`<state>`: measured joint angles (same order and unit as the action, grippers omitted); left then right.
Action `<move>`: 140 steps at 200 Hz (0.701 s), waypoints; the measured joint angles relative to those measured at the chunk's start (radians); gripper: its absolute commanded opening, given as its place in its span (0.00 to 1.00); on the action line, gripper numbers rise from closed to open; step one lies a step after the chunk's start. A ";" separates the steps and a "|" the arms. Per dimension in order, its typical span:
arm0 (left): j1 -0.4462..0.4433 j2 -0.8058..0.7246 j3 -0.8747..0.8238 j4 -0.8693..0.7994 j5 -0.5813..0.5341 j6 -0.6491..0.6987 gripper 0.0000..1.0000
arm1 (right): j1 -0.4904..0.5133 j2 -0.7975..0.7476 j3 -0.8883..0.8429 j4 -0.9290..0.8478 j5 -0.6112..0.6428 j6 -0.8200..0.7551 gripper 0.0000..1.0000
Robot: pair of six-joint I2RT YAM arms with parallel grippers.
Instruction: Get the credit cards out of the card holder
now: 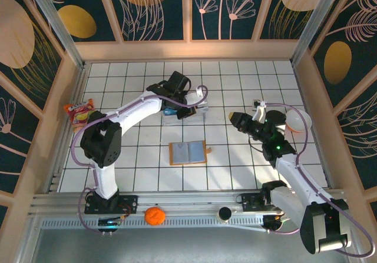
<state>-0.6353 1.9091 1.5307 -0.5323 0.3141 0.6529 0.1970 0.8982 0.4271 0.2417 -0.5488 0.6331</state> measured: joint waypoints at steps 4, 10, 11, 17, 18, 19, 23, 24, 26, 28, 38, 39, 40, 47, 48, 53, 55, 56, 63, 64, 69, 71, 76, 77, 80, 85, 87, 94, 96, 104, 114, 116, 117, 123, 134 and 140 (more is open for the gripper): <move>-0.001 0.004 0.002 -0.002 -0.002 0.005 0.00 | -0.002 0.002 0.000 0.000 0.000 0.000 0.26; -0.001 0.007 0.003 -0.003 -0.005 0.011 0.00 | -0.004 0.004 0.000 0.000 -0.001 0.000 0.26; -0.001 0.008 0.003 -0.004 -0.006 0.011 0.00 | -0.005 0.005 0.000 -0.001 -0.001 -0.001 0.25; -0.001 0.011 0.003 -0.004 -0.008 0.017 0.00 | -0.007 0.007 0.000 -0.003 -0.002 -0.003 0.26; -0.001 0.011 0.003 -0.004 -0.009 0.018 0.00 | -0.008 0.007 0.000 -0.003 -0.002 -0.003 0.26; -0.001 0.012 0.003 -0.004 -0.009 0.018 0.00 | -0.008 0.008 0.000 -0.003 -0.002 -0.003 0.26; -0.001 0.014 0.003 -0.004 -0.010 0.021 0.00 | -0.009 0.008 0.000 -0.005 -0.002 -0.003 0.25; -0.001 0.014 0.003 -0.004 -0.010 0.021 0.00 | -0.010 0.009 0.000 -0.006 -0.002 -0.004 0.25; -0.001 0.015 0.003 -0.004 -0.010 0.022 0.00 | -0.011 0.010 0.000 -0.006 -0.003 -0.004 0.26; -0.001 0.016 0.003 -0.004 -0.010 0.024 0.00 | -0.011 0.010 0.000 -0.007 -0.003 -0.004 0.26; -0.001 0.021 0.003 -0.004 -0.010 0.028 0.00 | -0.014 0.015 0.000 -0.007 -0.003 -0.006 0.26; -0.001 0.021 0.003 -0.004 -0.010 0.028 0.00 | -0.014 0.015 0.000 -0.008 -0.003 -0.006 0.25; -0.001 0.021 0.003 -0.003 -0.010 0.028 0.00 | -0.014 0.016 0.000 -0.008 -0.003 -0.006 0.25; -0.001 0.023 0.003 -0.003 -0.013 0.028 0.00 | -0.015 0.019 0.000 -0.008 -0.003 -0.007 0.26; -0.001 0.023 0.003 -0.003 -0.013 0.028 0.00 | -0.015 0.019 0.000 -0.008 -0.003 -0.007 0.25; -0.001 0.024 0.003 -0.003 -0.013 0.028 0.00 | -0.015 0.021 0.000 -0.008 -0.003 -0.007 0.26; -0.001 0.025 0.003 -0.003 -0.013 0.028 0.00 | -0.016 0.022 0.000 -0.008 -0.003 -0.007 0.26; -0.001 0.025 0.003 -0.003 -0.013 0.028 0.00 | -0.016 0.022 0.000 -0.008 -0.003 -0.007 0.26; -0.001 0.027 0.002 -0.002 -0.016 0.028 0.00 | -0.016 0.026 0.000 -0.007 -0.004 -0.007 0.26; -0.001 0.027 0.002 -0.002 -0.017 0.028 0.00 | -0.016 0.026 0.000 -0.007 -0.004 -0.007 0.26; -0.001 0.027 0.001 -0.002 -0.018 0.028 0.00 | -0.017 0.029 0.000 -0.007 -0.004 -0.007 0.26; -0.001 0.028 0.001 -0.002 -0.019 0.028 0.00 | -0.017 0.029 0.000 -0.007 -0.004 -0.007 0.26; -0.001 0.029 0.001 -0.002 -0.022 0.028 0.00 | -0.018 0.032 0.000 -0.007 -0.006 -0.007 0.26; -0.001 0.030 0.001 -0.001 -0.023 0.028 0.00 | -0.018 0.032 0.000 -0.007 -0.006 -0.007 0.26; -0.001 0.031 0.001 0.000 -0.024 0.028 0.00 | -0.019 0.033 0.000 -0.007 -0.006 -0.007 0.26; -0.001 0.033 0.001 0.002 -0.027 0.028 0.00 | -0.019 0.034 0.000 -0.007 -0.007 -0.007 0.26; -0.001 0.034 0.001 0.002 -0.028 0.028 0.00 | -0.019 0.034 0.000 -0.007 -0.007 -0.007 0.26; -0.001 0.037 0.001 0.005 -0.029 0.028 0.00 | -0.020 0.035 0.000 -0.007 -0.008 -0.007 0.26; -0.001 0.038 0.001 0.005 -0.029 0.028 0.00 | -0.020 0.035 0.000 -0.007 -0.007 -0.007 0.26; -0.001 0.042 0.001 0.005 -0.033 0.029 0.00 | -0.020 0.035 0.000 -0.007 -0.010 -0.007 0.26; -0.001 0.049 0.001 0.005 -0.036 0.029 0.00 | -0.020 0.035 0.000 -0.007 -0.011 -0.007 0.26; -0.001 0.050 0.001 0.005 -0.037 0.029 0.00 | -0.020 0.035 0.000 -0.007 -0.011 -0.007 0.26; -0.001 0.050 0.001 0.005 -0.037 0.029 0.00 | -0.020 0.035 0.000 -0.007 -0.011 -0.007 0.26; -0.001 0.055 0.001 0.005 -0.039 0.031 0.00 | -0.020 0.036 0.000 -0.007 -0.011 -0.007 0.26; -0.001 0.063 0.001 0.005 -0.044 0.035 0.00 | -0.020 0.037 0.000 -0.007 -0.014 -0.007 0.26; -0.001 0.068 0.001 0.005 -0.047 0.036 0.00 | -0.020 0.038 0.000 -0.007 -0.015 -0.007 0.26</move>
<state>-0.6365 1.9774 1.5314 -0.5270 0.2672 0.6888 0.1772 0.9363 0.4271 0.2348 -0.5636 0.6262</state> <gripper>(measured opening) 0.052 0.257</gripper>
